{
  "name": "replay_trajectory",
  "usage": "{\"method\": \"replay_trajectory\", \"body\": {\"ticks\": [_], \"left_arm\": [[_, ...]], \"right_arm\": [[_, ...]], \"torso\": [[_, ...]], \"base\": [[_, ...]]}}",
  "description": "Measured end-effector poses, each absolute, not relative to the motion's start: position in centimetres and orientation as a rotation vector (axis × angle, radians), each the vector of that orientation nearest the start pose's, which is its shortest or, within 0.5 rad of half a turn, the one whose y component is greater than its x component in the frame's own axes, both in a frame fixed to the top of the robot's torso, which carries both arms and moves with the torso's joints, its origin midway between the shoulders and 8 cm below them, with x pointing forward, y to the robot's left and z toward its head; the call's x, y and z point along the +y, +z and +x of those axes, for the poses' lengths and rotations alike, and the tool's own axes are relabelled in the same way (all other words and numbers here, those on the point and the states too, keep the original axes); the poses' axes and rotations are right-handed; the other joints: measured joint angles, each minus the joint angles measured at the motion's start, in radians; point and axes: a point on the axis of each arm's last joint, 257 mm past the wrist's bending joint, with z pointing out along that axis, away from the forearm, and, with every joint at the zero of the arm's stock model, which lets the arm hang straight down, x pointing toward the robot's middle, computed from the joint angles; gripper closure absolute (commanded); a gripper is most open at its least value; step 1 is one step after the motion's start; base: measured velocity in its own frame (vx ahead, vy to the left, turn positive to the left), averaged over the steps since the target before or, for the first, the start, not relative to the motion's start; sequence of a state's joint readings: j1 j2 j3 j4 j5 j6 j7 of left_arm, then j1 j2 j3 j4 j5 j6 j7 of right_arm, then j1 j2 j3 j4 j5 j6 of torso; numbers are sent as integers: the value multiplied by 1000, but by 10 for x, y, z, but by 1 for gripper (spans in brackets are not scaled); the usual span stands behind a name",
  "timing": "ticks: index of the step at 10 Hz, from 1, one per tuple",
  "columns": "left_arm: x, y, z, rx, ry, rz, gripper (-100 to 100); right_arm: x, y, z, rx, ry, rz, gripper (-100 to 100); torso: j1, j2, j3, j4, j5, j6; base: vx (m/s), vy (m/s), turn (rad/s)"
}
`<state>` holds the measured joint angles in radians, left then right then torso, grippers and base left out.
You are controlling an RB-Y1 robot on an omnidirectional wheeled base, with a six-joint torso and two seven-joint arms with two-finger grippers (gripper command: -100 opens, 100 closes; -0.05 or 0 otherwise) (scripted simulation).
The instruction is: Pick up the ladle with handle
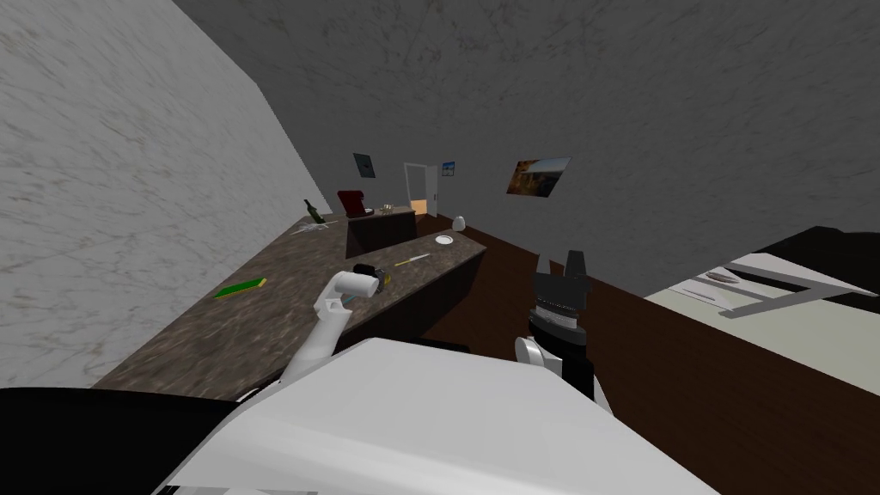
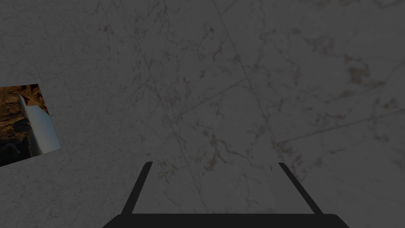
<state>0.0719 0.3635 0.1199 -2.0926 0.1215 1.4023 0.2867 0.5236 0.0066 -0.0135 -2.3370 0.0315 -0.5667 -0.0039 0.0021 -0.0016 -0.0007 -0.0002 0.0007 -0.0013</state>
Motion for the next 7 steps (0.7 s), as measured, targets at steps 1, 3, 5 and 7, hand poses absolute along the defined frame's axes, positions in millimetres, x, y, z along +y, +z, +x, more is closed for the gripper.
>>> {"method": "replay_trajectory", "body": {"ticks": [1,3,5,7], "left_arm": [[384,-293,399,1523,-420,-2018,-100],[387,-299,391,1524,-369,-2068,-100],[389,-307,380,1526,-321,-2115,-100],[389,-312,375,1529,-296,-2139,0]], "right_arm": [[-277,54,318,554,1287,557,0],[-277,54,318,554,1287,557,0],[-277,54,318,554,1287,557,0],[-277,54,318,554,1287,557,0]], "torso": [[0,0,0,0,0,0],[0,1,0,0,0,0],[-1,1,0,0,0,0],[-1,0,0,0,0,0]], "base": [[-6,32,-73],[-14,16,-49],[-9,10,-31],[0,0,0]]}}
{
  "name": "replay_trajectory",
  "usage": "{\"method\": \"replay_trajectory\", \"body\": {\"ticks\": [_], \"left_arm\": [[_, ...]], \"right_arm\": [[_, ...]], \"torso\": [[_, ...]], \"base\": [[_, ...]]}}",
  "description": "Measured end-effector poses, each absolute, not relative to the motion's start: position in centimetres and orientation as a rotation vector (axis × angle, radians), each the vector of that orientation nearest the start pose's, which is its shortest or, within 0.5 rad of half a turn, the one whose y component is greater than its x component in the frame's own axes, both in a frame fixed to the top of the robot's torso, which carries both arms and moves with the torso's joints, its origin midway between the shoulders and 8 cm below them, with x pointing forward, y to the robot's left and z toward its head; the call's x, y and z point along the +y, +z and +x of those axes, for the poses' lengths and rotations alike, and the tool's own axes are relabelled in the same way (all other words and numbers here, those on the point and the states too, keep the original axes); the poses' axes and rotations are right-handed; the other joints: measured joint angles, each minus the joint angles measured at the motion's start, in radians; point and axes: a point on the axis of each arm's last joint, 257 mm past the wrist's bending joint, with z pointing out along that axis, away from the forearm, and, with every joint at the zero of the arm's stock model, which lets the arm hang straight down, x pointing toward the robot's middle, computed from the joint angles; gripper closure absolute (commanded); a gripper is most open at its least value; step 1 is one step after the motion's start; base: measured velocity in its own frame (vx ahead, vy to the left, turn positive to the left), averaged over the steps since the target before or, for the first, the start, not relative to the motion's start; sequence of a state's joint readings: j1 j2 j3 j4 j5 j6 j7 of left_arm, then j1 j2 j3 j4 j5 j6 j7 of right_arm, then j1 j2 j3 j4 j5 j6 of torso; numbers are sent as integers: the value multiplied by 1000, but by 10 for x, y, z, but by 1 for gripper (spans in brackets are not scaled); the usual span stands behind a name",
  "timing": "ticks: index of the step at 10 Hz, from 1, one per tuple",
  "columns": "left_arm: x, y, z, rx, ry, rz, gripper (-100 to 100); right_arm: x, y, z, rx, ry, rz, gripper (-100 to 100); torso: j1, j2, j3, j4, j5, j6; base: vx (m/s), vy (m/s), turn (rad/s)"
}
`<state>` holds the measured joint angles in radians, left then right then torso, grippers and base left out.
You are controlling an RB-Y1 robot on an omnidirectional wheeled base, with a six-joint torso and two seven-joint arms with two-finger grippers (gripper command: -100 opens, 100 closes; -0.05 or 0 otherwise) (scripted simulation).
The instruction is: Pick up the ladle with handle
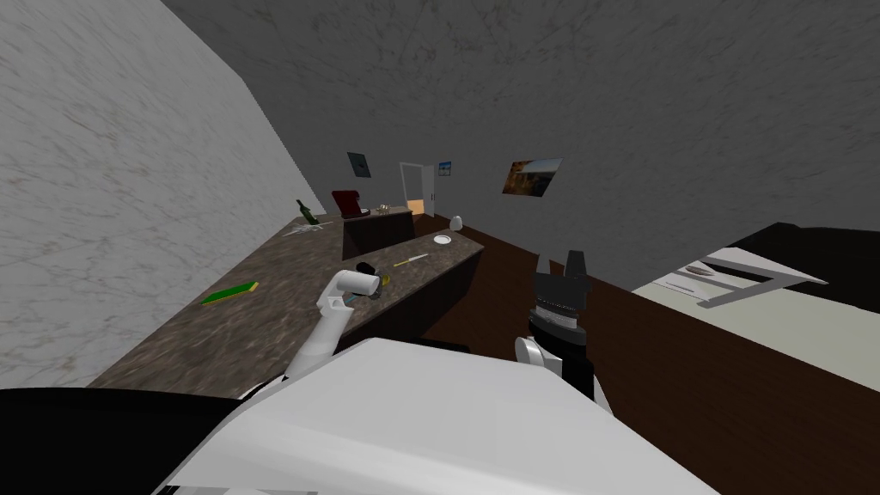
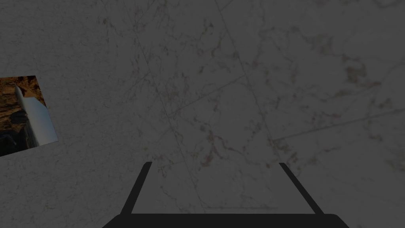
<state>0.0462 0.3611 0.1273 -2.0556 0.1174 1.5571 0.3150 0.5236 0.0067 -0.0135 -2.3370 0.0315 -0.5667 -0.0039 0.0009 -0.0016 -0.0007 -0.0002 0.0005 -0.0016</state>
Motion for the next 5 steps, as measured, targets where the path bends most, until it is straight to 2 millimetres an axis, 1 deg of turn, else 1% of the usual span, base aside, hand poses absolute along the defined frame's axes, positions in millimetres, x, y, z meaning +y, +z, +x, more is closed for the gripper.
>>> {"method": "replay_trajectory", "body": {"ticks": [1,5], "left_arm": [[389,-312,376,1529,-296,-2138,-100],[393,-328,384,1529,-297,-2137,-100]], "right_arm": [[-277,54,318,554,1287,557,0],[-277,54,318,554,1287,557,0]], "torso": [[0,0,0,0,0,0],[0,0,0,0,0,0]], "base": [[0,0,0],[0,0,0]]}}
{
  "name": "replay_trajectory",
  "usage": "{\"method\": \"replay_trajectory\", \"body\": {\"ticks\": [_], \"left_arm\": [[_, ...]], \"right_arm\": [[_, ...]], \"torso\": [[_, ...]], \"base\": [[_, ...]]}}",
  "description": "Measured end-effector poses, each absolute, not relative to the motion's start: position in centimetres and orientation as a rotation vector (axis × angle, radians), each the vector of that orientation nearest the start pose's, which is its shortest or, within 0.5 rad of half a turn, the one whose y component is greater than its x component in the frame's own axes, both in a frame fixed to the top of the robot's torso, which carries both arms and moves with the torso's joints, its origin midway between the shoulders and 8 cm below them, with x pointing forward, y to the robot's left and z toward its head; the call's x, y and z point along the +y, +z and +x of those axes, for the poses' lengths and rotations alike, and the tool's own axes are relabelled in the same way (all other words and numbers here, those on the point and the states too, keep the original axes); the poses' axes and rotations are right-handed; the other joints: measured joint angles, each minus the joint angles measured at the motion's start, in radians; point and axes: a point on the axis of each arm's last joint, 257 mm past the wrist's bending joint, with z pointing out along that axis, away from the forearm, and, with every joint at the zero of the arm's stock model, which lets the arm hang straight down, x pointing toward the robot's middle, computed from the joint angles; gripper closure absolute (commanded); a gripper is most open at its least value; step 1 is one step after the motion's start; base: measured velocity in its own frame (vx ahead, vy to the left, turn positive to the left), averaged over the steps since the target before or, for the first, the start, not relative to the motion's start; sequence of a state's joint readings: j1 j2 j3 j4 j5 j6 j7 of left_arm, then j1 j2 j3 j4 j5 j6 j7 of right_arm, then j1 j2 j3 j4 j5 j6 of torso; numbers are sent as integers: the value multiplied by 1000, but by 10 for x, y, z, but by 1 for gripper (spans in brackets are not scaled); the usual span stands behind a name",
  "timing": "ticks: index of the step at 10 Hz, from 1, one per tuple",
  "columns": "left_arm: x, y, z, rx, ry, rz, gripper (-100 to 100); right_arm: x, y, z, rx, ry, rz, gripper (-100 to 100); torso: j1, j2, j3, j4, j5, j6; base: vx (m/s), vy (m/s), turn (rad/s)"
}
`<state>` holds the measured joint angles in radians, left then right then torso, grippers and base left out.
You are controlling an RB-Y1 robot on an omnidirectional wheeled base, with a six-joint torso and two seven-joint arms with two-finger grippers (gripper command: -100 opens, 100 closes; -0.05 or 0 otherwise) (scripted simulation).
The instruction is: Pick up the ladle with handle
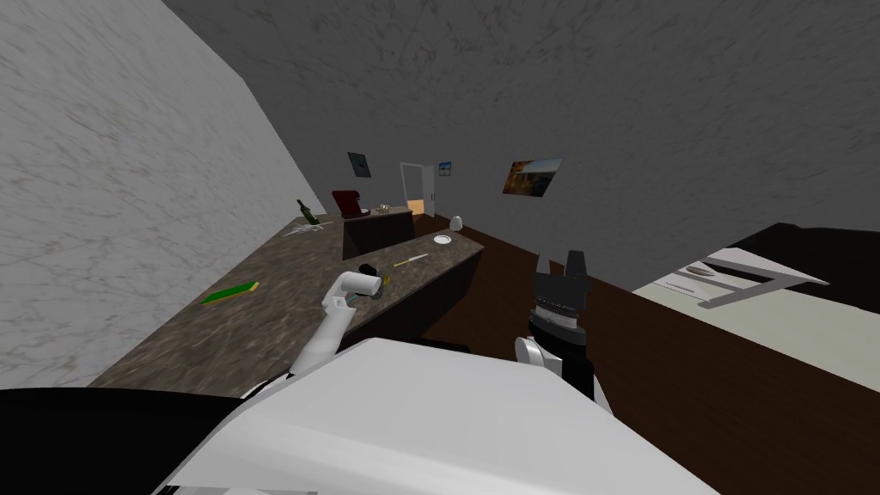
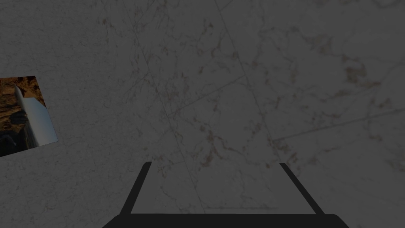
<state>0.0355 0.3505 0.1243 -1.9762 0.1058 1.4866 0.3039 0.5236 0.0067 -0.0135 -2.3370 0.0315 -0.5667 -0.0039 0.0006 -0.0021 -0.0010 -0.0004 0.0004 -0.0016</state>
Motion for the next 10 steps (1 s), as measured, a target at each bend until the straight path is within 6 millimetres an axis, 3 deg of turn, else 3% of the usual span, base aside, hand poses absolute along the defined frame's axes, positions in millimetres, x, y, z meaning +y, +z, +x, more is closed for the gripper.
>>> {"method": "replay_trajectory", "body": {"ticks": [1,5,6,7,10], "left_arm": [[393,-329,384,1529,-299,-2135,100],[394,-326,386,1524,-304,-2132,100],[394,-326,386,1524,-304,-2132,0],[394,-326,386,1524,-304,-2132,100],[391,-316,378,1528,-299,-2137,100]], "right_arm": [[-277,54,318,554,1287,557,0],[-277,54,318,554,1287,557,0],[-277,54,318,554,1287,557,0],[-277,54,318,554,1287,557,0],[-277,54,318,554,1287,557,0]], "torso": [[0,0,0,0,0,0],[0,1,0,-2,1,0],[0,1,0,-1,1,0],[0,1,0,-1,1,0],[-1,2,0,-1,1,0]], "base": [[0,0,0],[0,0,0],[0,0,0],[1,3,-10],[0,0,0]]}}
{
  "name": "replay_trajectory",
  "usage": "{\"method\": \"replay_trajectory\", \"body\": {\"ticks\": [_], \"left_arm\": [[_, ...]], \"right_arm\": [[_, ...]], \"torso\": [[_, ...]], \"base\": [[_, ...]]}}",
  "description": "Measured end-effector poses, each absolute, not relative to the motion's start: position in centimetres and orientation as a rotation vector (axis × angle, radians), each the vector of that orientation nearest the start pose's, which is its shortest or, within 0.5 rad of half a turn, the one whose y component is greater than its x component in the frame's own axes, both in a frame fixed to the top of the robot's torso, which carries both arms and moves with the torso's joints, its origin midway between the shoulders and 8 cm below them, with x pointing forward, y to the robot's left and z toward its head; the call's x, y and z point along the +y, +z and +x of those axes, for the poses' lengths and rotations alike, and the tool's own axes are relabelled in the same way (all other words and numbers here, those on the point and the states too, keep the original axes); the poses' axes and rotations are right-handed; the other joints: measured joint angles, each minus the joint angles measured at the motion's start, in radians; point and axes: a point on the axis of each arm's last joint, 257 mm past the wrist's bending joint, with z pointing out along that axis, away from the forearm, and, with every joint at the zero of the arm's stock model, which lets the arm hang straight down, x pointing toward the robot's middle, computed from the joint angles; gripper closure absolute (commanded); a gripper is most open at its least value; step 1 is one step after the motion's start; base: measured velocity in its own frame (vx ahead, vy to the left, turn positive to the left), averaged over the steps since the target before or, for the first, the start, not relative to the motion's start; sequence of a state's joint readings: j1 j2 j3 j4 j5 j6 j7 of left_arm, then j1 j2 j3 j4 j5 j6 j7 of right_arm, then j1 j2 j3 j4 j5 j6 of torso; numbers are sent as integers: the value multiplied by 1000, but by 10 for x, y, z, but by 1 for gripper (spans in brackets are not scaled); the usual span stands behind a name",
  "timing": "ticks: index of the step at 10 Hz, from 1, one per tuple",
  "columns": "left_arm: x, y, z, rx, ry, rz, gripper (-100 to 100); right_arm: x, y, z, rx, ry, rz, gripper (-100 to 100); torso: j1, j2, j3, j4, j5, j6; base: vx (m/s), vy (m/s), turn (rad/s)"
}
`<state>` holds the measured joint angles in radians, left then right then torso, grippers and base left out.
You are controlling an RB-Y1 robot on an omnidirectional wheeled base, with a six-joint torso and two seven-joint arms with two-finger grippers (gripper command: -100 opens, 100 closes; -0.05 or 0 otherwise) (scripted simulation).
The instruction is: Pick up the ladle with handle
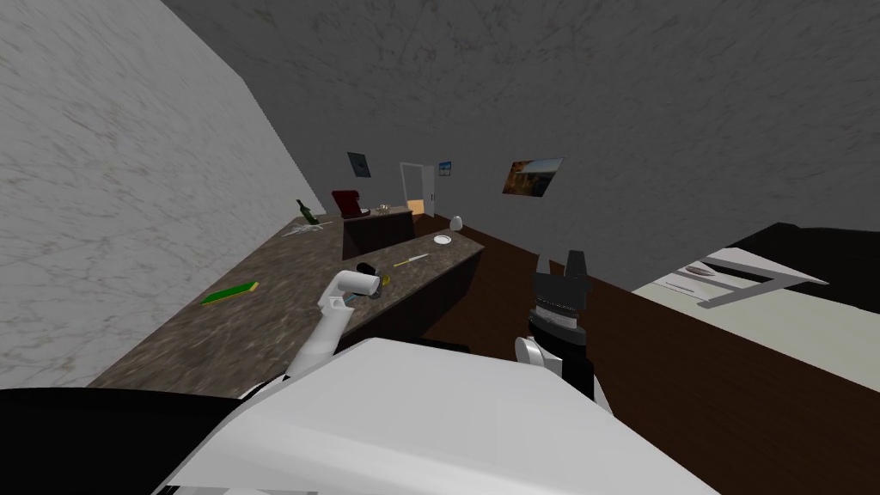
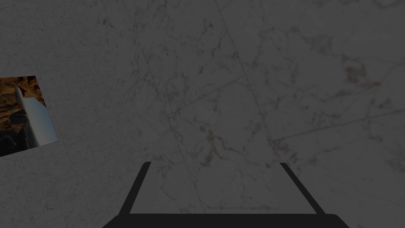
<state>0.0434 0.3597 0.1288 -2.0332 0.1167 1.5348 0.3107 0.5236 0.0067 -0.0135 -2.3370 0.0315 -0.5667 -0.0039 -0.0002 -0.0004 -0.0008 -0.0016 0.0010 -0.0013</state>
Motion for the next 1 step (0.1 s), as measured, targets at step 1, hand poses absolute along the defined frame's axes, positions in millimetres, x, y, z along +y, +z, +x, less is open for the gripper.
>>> {"method": "replay_trajectory", "body": {"ticks": [1], "left_arm": [[391,-315,378,1528,-297,-2138,0]], "right_arm": [[-277,54,318,554,1287,557,0]], "torso": [[0,0,0,0,0,0]], "base": [[0,0,0]]}}
